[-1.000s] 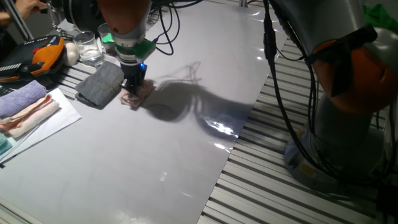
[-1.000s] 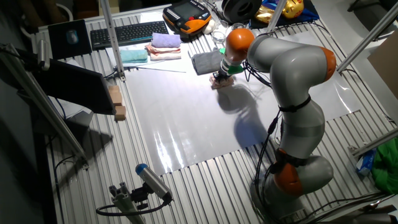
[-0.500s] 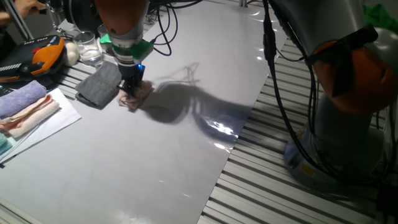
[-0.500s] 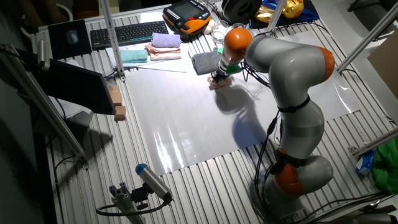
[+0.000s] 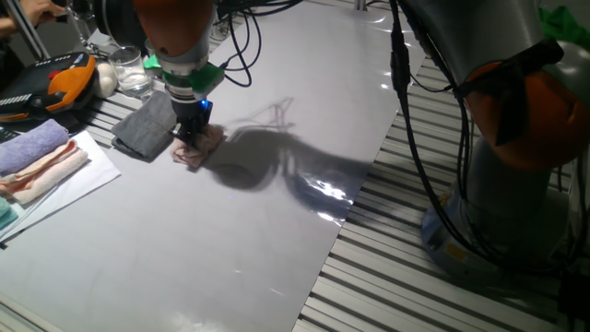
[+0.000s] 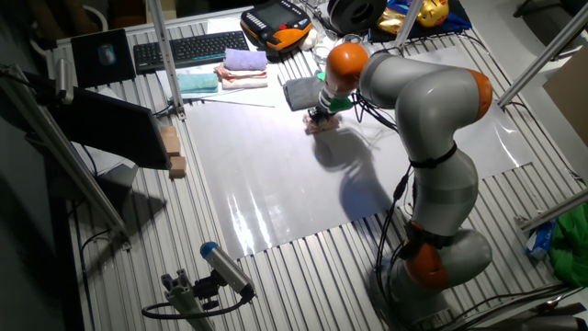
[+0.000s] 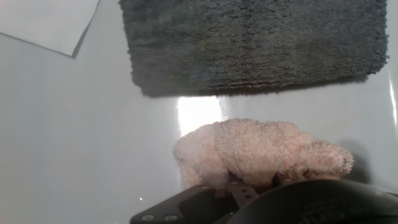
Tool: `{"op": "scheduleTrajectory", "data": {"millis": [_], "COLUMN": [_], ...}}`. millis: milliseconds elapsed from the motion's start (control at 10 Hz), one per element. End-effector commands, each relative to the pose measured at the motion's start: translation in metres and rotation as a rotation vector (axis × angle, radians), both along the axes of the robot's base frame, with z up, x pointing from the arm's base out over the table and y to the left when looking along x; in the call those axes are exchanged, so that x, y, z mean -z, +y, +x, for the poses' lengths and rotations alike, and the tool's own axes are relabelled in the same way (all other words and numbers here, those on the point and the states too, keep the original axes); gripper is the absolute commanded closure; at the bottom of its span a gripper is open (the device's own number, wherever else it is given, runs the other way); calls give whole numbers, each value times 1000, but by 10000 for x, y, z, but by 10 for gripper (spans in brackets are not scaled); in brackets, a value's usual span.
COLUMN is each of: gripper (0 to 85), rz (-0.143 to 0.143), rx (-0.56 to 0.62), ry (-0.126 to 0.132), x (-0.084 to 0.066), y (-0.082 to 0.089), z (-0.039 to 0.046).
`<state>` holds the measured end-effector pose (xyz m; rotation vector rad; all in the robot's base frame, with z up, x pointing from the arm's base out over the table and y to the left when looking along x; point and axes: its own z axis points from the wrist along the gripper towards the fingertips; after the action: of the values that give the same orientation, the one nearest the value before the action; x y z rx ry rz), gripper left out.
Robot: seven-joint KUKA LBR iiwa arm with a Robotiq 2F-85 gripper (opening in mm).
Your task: Clean the table with a cloth
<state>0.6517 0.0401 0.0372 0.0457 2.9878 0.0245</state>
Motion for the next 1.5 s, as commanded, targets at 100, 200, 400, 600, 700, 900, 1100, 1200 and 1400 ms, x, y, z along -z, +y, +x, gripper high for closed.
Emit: {"op": "scheduleTrajectory", "data": {"millis": [100,200,400,600,700,900,1100,1200,1400], "gripper": [850,850,850,850,850,850,850,850,850], "rz": [1,2,3,5,4,3,-4,-8,-7], "rx": [7,14,28,38,43,55,70,78,90], "ry": [0,2,0,-1,-1,0,0,0,-2], "x": [2,2,16,9,0,-9,-10,-11,11], "y": [42,93,166,221,250,317,399,447,526], "z": [-6,-16,-40,-54,-61,-69,-81,-90,-99]}}
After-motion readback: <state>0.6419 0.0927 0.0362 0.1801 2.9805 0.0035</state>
